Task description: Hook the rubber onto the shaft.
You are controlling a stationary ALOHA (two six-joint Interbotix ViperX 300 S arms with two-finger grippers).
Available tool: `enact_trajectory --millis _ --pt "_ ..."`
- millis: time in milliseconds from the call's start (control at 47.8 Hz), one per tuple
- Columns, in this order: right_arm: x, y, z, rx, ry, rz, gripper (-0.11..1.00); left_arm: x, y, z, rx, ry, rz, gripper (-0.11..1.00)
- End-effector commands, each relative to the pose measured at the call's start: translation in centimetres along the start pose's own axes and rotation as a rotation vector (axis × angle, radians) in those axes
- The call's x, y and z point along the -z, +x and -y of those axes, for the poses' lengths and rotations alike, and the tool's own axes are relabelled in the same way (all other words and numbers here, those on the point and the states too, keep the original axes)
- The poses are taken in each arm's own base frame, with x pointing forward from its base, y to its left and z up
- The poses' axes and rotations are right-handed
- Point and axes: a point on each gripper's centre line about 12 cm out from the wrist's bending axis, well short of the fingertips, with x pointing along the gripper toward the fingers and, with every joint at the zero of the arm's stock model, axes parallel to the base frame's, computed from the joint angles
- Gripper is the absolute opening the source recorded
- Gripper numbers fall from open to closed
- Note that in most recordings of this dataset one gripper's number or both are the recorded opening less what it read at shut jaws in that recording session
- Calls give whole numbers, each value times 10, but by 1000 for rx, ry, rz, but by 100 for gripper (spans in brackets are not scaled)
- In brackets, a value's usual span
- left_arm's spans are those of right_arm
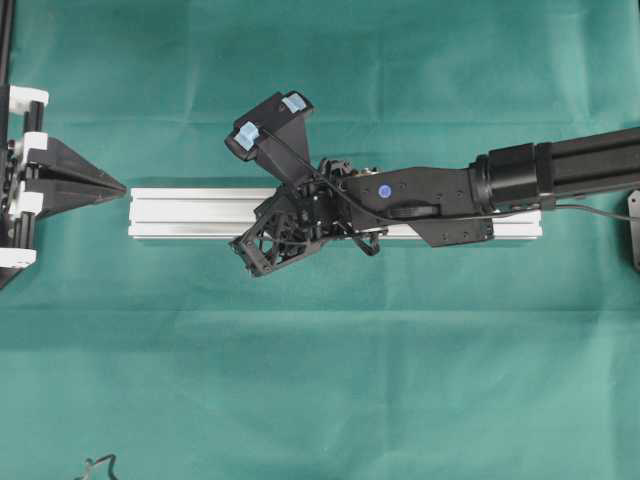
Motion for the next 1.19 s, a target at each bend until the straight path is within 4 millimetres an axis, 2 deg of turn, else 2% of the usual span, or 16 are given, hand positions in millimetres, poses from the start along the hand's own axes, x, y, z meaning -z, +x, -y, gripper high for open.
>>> enact_trajectory --millis 0,377,775,1173 --pt "-2 -6 -8 -27 -1 9 7 -11 -2 0 0 3 26 0" --pt "3 -4 -8 -21 -8 2 7 -12 -1 0 0 2 28 0" --pt "27 -7 -13 2 -40 -41 7 -12 -1 0 -1 3 28 0" --pt "32 -18 -9 3 -47 -44 7 -12 -1 0 0 2 26 0"
